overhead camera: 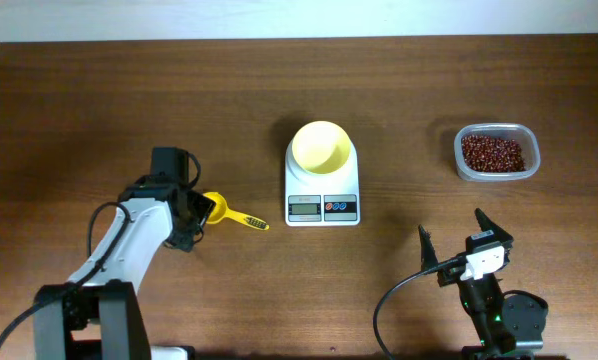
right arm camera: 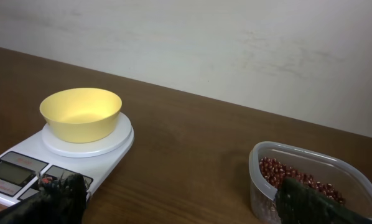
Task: Scoop item into bowl and weigh 50g on scale
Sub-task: 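Move the left gripper to the yellow scoop and grasp its bowl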
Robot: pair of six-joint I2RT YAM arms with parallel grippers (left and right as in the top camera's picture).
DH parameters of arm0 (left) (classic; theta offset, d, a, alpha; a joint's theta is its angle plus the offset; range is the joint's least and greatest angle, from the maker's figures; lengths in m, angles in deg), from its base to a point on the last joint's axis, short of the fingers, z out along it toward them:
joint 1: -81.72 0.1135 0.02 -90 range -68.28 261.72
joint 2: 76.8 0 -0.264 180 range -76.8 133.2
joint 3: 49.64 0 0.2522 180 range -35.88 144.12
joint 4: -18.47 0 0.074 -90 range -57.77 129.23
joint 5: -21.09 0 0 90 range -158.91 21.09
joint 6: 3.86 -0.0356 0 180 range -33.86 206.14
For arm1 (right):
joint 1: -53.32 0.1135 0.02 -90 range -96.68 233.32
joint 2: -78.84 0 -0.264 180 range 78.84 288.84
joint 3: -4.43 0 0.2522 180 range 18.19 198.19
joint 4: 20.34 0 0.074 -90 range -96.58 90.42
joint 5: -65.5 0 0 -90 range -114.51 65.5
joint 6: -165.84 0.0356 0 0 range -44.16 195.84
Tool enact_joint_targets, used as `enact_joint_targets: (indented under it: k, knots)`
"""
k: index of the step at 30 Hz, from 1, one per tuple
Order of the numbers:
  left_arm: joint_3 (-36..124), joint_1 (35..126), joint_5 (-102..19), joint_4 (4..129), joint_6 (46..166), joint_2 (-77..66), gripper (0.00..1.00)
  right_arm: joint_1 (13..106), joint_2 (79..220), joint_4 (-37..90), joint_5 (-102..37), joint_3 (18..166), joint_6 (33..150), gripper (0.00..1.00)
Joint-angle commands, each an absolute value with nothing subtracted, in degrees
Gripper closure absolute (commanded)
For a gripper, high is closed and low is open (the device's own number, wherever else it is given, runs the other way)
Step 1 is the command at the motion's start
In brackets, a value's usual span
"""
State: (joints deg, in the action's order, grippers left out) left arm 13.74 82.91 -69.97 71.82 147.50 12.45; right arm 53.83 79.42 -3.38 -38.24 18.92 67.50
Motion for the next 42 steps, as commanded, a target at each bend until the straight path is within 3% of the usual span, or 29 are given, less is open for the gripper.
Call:
enact_joint_targets:
  k: [1, 17, 18, 21, 23, 26, 34, 39, 42]
  knots:
    - [14.2, 82.9, -69.7, 71.3, 148.5, 14.3, 0.41, 53.7, 79.0, -3.1, -37.9, 18.5, 67.9, 0.01]
    - [13.9, 80.1, -70.3, 66.4, 148.5, 18.5, 0.48, 53.7, 79.0, -3.1, -37.9, 18.5, 67.9, 0.01]
    - [13.9, 80.0, -70.2, 66.3, 148.5, 19.6, 0.51, 53.7, 79.0, -3.1, -37.9, 18.5, 67.9, 0.01]
    - [13.9, 80.0, -70.3, 66.3, 148.5, 20.3, 0.73, 53.7, 79.0, -3.1, -37.9, 18.5, 67.9, 0.01]
    - [13.9, 80.0, -70.5, 66.3, 148.5, 20.3, 0.79, 53.7, 79.0, -3.1, -37.9, 18.5, 67.9, 0.01]
    - [13.9, 80.0, -70.5, 66.3, 148.4, 20.3, 1.00, 53.7, 79.0, -3.1, -37.9, 18.5, 67.9, 0.01]
    - [14.6, 80.0, -70.9, 66.7, 145.2, 11.2, 1.00, 53.7, 79.0, -3.1, -37.9, 18.5, 67.9, 0.01]
    - [14.6, 80.0, -63.5, 66.1, 145.3, 11.0, 1.00, 53.7, 79.0, -3.1, -37.9, 18.5, 67.9, 0.01]
    - [14.6, 80.0, -63.5, 67.0, 151.0, 9.1, 1.00, 53.7, 79.0, -3.1, -37.9, 18.5, 67.9, 0.01]
